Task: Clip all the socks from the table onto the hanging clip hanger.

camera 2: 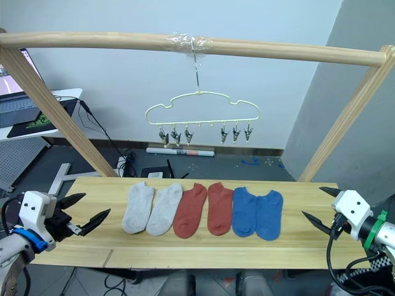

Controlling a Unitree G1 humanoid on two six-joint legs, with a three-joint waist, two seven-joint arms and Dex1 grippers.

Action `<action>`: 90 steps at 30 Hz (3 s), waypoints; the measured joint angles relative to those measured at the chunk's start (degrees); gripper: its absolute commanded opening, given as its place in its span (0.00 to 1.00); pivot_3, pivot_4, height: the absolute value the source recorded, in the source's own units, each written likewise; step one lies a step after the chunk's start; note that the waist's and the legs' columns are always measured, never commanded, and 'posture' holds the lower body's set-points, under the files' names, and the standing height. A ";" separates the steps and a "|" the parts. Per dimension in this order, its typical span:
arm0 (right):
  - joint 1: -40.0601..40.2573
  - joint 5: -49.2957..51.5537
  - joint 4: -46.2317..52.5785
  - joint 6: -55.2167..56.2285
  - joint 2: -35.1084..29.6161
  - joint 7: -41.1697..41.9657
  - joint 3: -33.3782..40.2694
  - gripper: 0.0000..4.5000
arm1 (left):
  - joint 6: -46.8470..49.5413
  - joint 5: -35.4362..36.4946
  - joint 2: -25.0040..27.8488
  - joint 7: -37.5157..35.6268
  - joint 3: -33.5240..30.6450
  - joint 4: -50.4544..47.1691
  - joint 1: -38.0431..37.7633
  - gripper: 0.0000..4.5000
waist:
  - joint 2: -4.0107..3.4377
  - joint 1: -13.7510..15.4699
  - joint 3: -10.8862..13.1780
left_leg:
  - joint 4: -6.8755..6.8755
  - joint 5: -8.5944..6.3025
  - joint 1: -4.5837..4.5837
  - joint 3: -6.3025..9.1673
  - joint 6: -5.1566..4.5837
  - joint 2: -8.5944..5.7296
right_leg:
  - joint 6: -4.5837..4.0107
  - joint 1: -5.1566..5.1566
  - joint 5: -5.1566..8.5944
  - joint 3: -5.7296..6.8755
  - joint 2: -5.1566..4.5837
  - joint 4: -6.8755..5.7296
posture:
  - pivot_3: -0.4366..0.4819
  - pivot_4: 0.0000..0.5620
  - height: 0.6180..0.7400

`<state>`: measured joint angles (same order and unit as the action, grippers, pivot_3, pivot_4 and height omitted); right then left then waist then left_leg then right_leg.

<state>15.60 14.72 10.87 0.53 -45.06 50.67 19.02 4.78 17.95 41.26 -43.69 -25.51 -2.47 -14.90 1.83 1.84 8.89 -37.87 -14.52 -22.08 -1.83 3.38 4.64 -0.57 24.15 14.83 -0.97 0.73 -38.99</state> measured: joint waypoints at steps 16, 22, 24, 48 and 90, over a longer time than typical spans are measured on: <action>-14.21 3.58 22.38 -17.61 7.76 -7.55 -15.48 1.00 | 1.91 -3.30 -17.47 17.42 9.85 -10.73 11.25 0.99 | 0.03 -0.52 2.78 | -0.01 0.01 -0.12 0.06 -0.01 0.01 | 0.39 0.01 -0.22 -0.10 0.10 -0.03 | 0.51 0.44 0.68; -27.39 2.18 22.31 -23.33 16.39 -13.75 -24.35 1.00 | 0.65 -5.70 -22.11 23.57 11.81 -10.76 17.41 0.99 | 0.12 -0.66 3.92 | -0.07 0.02 -0.30 0.22 -0.02 0.02 | 0.44 0.09 -0.24 -0.06 0.13 -0.04 | 0.51 0.47 0.68; -28.98 1.96 21.58 -24.01 17.66 -14.62 -25.77 1.00 | -0.27 -6.19 -22.10 24.36 11.72 -10.37 18.37 0.99 | 0.13 -0.62 4.14 | -0.05 0.01 -0.40 0.25 -0.02 0.01 | 0.45 0.14 -0.23 -0.03 0.12 0.00 | 0.51 0.49 0.68; -36.67 4.90 25.72 -33.79 19.54 -17.04 -27.45 1.00 | -5.18 -6.59 -24.77 25.68 13.96 3.21 34.02 0.59 | 0.07 -1.92 8.95 | -0.07 0.04 -1.26 0.35 0.01 0.02 | 0.53 0.99 -0.22 -0.02 0.08 -0.03 | 0.44 0.65 0.68; -41.29 9.12 27.17 -35.93 18.73 -16.98 -27.01 1.00 | -3.95 -4.75 -26.51 29.44 15.20 2.04 39.55 0.48 | 0.09 -2.18 9.93 | -0.06 0.05 -1.72 0.39 0.04 -0.02 | 0.68 1.38 -0.14 0.06 -0.01 0.02 | 0.43 0.65 0.68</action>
<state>-25.69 23.83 38.05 -35.40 -26.33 33.69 -7.99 0.83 13.20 14.76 -14.24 -10.31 -0.44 24.66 1.92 -0.34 18.82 -37.93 -14.47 -23.80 -1.45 3.42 4.61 0.10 25.53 14.69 -0.91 0.73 -38.97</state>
